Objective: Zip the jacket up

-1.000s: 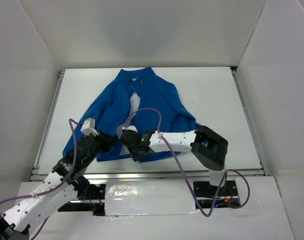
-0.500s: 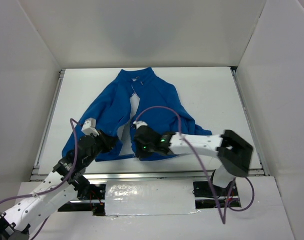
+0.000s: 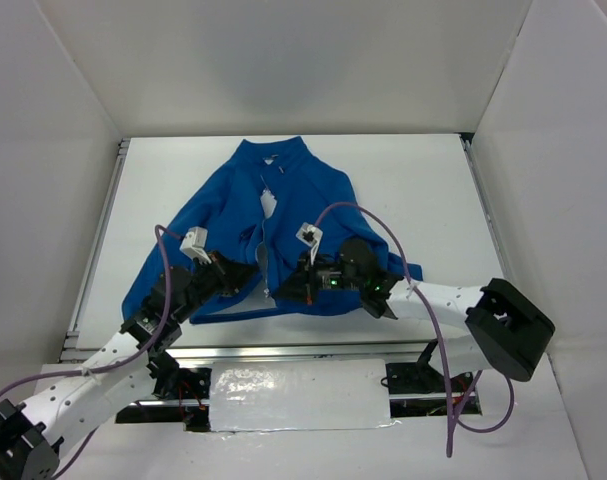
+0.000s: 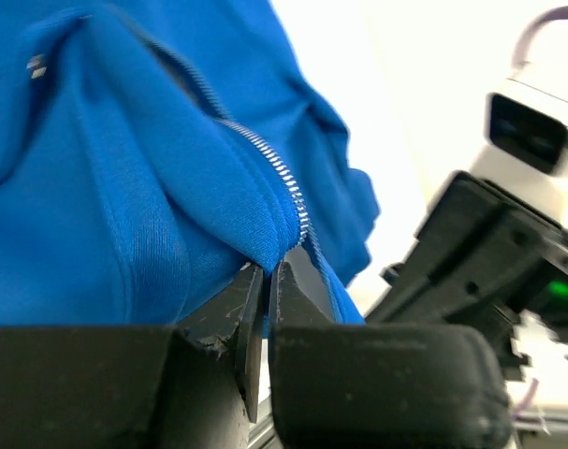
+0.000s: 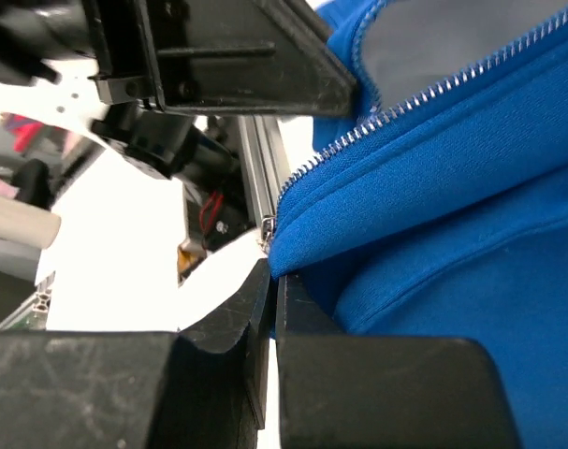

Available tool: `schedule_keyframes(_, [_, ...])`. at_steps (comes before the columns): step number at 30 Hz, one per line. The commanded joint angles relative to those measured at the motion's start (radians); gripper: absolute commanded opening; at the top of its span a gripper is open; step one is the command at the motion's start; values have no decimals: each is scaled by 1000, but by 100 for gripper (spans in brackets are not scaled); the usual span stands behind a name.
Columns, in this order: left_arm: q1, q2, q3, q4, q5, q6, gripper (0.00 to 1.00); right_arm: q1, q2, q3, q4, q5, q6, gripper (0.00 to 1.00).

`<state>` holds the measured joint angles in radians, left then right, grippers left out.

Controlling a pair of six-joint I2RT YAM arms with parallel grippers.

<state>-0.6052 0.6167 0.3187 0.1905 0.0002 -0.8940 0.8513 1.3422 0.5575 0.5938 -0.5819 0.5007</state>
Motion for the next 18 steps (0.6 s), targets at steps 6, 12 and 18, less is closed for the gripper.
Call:
schedule_keyframes(6, [4,26,-64,403,169,-46,0,-38,35,-74,526,-121,146,0])
schedule_keyframes(12, [4,11,-67,416,165,-72,0,-47,52,-99,601,-75,179,0])
schedule_keyframes(18, [4,-52,-56,336,129,-69,0,-54,-12,-162,558,19,165,0])
